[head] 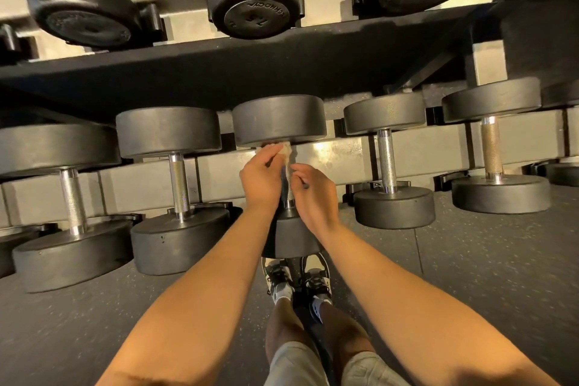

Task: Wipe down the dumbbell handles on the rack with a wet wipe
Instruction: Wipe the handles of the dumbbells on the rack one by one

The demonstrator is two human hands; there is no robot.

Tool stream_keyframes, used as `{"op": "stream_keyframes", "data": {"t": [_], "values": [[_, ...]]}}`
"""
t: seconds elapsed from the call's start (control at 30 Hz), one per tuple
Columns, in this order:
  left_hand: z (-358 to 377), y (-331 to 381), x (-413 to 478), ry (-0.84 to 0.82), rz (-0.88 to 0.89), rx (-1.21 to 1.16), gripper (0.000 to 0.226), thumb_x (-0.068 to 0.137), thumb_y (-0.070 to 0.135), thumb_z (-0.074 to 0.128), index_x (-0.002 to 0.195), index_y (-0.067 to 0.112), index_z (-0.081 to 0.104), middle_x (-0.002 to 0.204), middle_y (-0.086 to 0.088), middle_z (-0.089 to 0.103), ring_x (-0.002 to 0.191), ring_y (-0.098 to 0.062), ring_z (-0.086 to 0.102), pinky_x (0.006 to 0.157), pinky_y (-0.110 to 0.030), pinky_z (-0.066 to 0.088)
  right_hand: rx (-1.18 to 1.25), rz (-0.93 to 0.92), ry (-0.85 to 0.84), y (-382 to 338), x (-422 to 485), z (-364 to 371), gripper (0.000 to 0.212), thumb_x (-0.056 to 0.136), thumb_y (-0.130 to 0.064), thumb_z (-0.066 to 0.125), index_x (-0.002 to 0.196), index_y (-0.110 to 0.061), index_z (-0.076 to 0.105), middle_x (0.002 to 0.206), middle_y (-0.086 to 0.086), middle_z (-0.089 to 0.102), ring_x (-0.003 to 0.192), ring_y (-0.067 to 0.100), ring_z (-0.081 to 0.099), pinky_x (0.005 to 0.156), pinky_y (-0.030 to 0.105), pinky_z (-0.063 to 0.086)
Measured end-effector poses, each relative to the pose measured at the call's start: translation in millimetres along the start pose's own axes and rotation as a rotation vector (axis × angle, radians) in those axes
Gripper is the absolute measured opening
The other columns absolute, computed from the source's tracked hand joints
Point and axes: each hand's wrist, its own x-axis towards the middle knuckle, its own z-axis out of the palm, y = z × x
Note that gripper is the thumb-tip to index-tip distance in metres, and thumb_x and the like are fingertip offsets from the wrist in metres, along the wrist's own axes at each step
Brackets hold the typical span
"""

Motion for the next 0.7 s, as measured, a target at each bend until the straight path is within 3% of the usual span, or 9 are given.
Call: {"op": "stream_keyframes", "data": {"t": [0.17,0.33,0.57,0.7], "values": [[2,-8,1,-0.088,0.075,0.137,0.022,0.097,0.01,0.065,0.115,0.015,0.075,0.112,0.011,0.071,0.093,0.017,0.059,0.091,0.002,0.039,0.075,0.117,0.027,-3,0,1,0.029,0.099,-0.025,0.053,0.125,-0.023,0.065,0.122,-0.005,0.068,0.11,0.008,0.063,0.099,0.031,0.052],[-13,-20,-4,-0.207,0.042,0.226,0.019,0.095,0.012,0.069,0.109,0.018,0.08,0.104,0.007,0.077,0.094,0.001,0.069,0.096,-0.023,0.054,-0.005,0.104,0.004,-6,-8,-6,0.027,0.101,-0.029,0.049,0.124,-0.029,0.063,0.117,-0.009,0.067,0.102,0.006,0.062,0.089,0.028,0.052],[2,-3,17,-0.033,-0.121,-0.087,0.016,0.092,0.018,0.074,0.107,0.019,0.079,0.103,0.008,0.077,0.101,-0.003,0.07,0.099,-0.024,0.053,0.02,0.107,-0.015,-6,-1,-4,0.029,0.1,-0.028,0.052,0.128,-0.024,0.062,0.121,-0.006,0.065,0.106,0.008,0.06,0.092,0.026,0.05],[4,-8,12,-0.053,-0.23,-0.191,0.019,0.091,0.015,0.075,0.109,0.016,0.079,0.104,0.007,0.078,0.103,-0.005,0.07,0.1,-0.024,0.052,0.05,0.132,-0.011,-4,0,-3,0.029,0.1,-0.026,0.051,0.125,-0.023,0.063,0.117,-0.006,0.065,0.103,0.01,0.061,0.09,0.027,0.05]]}}
